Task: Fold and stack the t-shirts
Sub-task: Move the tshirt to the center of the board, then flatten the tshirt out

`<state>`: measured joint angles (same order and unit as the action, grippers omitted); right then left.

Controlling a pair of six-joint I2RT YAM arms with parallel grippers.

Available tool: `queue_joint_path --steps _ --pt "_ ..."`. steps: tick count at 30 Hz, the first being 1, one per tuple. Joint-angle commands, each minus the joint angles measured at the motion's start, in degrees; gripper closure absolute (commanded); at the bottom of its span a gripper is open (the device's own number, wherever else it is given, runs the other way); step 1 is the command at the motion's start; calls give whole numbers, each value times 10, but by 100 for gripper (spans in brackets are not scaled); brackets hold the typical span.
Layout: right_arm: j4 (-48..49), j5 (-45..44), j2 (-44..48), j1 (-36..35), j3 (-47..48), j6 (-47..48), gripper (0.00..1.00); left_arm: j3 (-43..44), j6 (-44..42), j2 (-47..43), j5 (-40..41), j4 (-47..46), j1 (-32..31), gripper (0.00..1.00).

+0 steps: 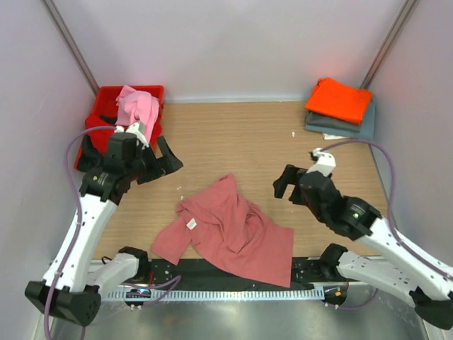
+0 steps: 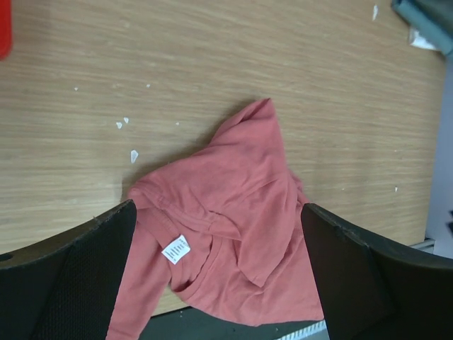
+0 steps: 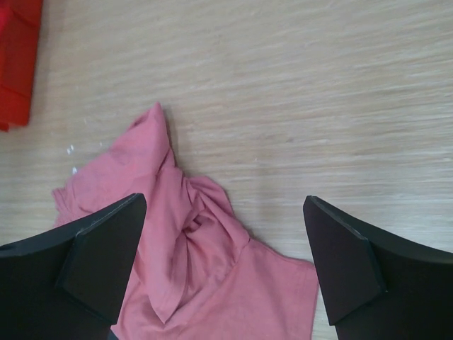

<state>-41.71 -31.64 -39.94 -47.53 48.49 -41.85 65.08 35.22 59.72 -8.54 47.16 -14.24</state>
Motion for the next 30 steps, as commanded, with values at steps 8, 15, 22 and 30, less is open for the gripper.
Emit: queue_joint_path --steps 8,15,22,30 --pt "147 206 -255 -58 -7 -10 9 -76 -60 -75 81 27 1 0" --pt "189 228 -310 -136 -32 -65 21 -120 -68 -125 103 0 1 0" --pt "217 226 -312 -189 -89 -116 33 -129 -67 -135 98 -9 1 0" --pt "223 202 -379 -190 -53 -83 33 -130 -68 -135 99 -11 1 0"
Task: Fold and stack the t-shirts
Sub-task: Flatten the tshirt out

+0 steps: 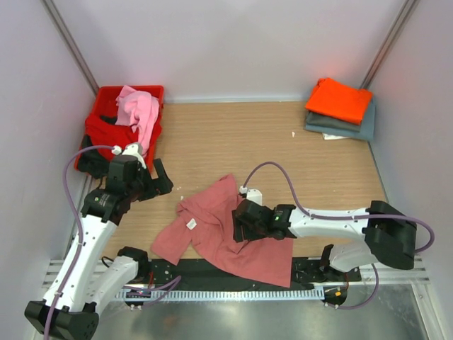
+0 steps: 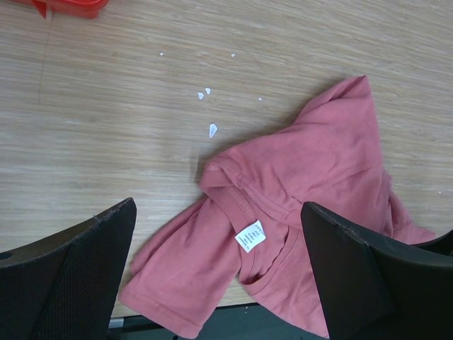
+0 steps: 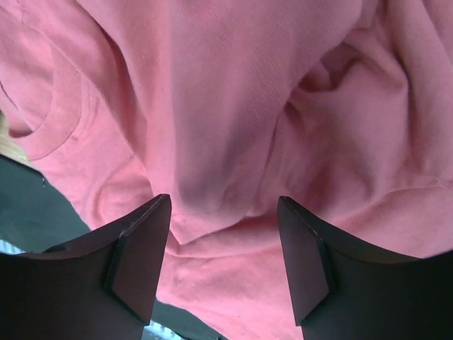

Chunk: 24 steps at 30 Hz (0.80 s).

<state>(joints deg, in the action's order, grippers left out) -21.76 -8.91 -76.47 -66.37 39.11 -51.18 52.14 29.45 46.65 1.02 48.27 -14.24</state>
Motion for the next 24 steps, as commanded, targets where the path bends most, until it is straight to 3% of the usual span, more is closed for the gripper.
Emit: queue_joint_path --steps 1,4,7,11,20,23,24 --pt "22 -27 -21 -2 49 15 34 0 -11 -4 4 -22 1 0" --pt "8 -36 -50 -2 80 28 47 -1 -11 -9 7 -21 1 0" --pt "0 -40 -57 -2 93 33 73 -1 -10 -12 8 -22 1 0" --pt "-33 -55 -51 -2 123 43 99 -3 -10 -11 8 -23 1 0" --pt "-205 -183 -19 25 329 124 97 -2 -9 -15 10 -24 1 0" --pt "-234 -211 -7 78 373 145 94 -3 -10 -17 12 -24 1 0" --pt "-237 -209 3 126 376 158 93 -3 -10 -18 13 -24 1 0"
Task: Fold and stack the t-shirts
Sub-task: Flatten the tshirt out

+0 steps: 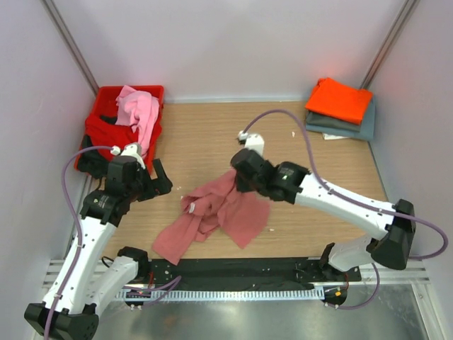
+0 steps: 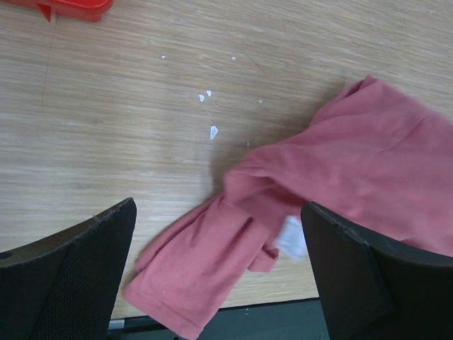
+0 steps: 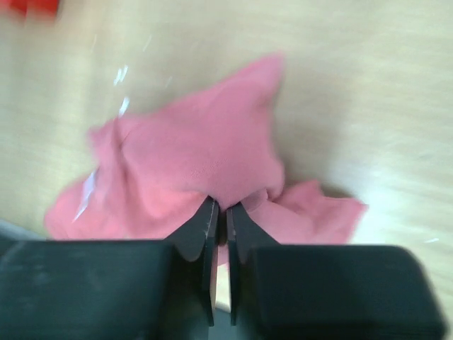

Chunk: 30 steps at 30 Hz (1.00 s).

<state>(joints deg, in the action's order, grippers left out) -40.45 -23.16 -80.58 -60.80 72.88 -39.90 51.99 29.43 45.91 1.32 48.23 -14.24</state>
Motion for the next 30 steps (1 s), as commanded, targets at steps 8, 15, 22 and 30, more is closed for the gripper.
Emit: queue_joint_path --steps 8,15,22,30 --pt "-38 -57 51 345 3 98 0 -2 -9 -2 7 -22 1 0" --pt "-28 47 99 364 -73 85 0 -4 -4 1 7 -21 -4 2" --pt "2 100 181 175 -233 -15 5 1 33 24 50 -3 -110 9" --pt "21 31 117 77 -274 -76 5 -34 157 101 85 -50 -322 22"
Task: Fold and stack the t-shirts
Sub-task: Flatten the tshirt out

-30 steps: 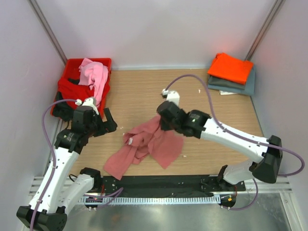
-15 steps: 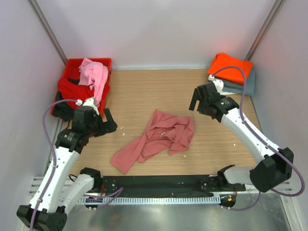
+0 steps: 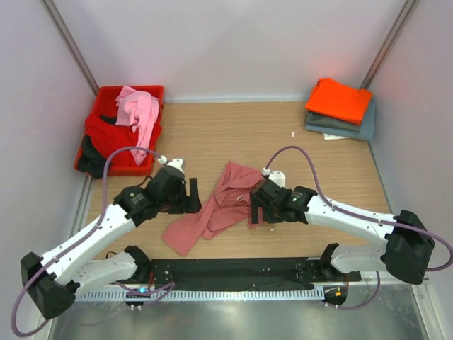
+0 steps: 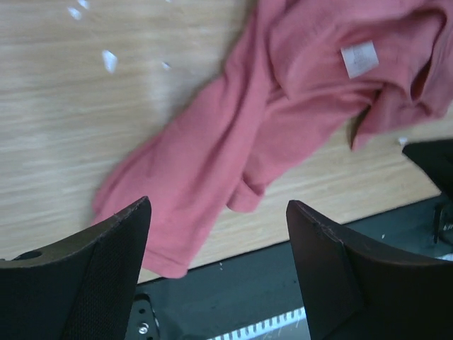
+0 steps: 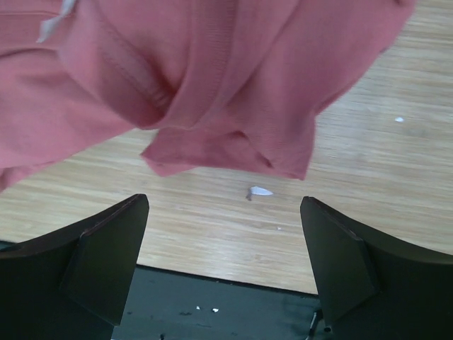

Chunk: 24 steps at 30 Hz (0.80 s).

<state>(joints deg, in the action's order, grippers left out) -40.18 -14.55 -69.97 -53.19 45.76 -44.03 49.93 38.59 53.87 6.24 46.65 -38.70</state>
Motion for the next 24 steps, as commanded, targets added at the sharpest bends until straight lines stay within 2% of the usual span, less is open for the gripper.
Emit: queue_joint_path --steps 1,3,8,10,14,21,22,24 --pt "28 -63 10 5 1 -27 5 -15 75 32 54 -47 -101 23" --pt "41 -52 0 17 10 -12 5 -15 99 58 71 -69 -165 23" --pt "58 -36 -74 56 71 42 6 5 119 161 122 -96 -233 26" --pt "63 -37 -89 70 92 54 6 6 117 194 131 -108 -239 23" --pt "95 1 -139 144 108 92 8 7 110 243 141 -118 -239 22" --pt "135 57 -252 236 201 137 11 2 99 260 184 -73 -238 23" --pt "136 68 -274 246 213 138 13 2 98 259 189 -67 -238 23" --pt "148 96 -319 262 240 139 25 4 97 259 194 -52 -237 24"
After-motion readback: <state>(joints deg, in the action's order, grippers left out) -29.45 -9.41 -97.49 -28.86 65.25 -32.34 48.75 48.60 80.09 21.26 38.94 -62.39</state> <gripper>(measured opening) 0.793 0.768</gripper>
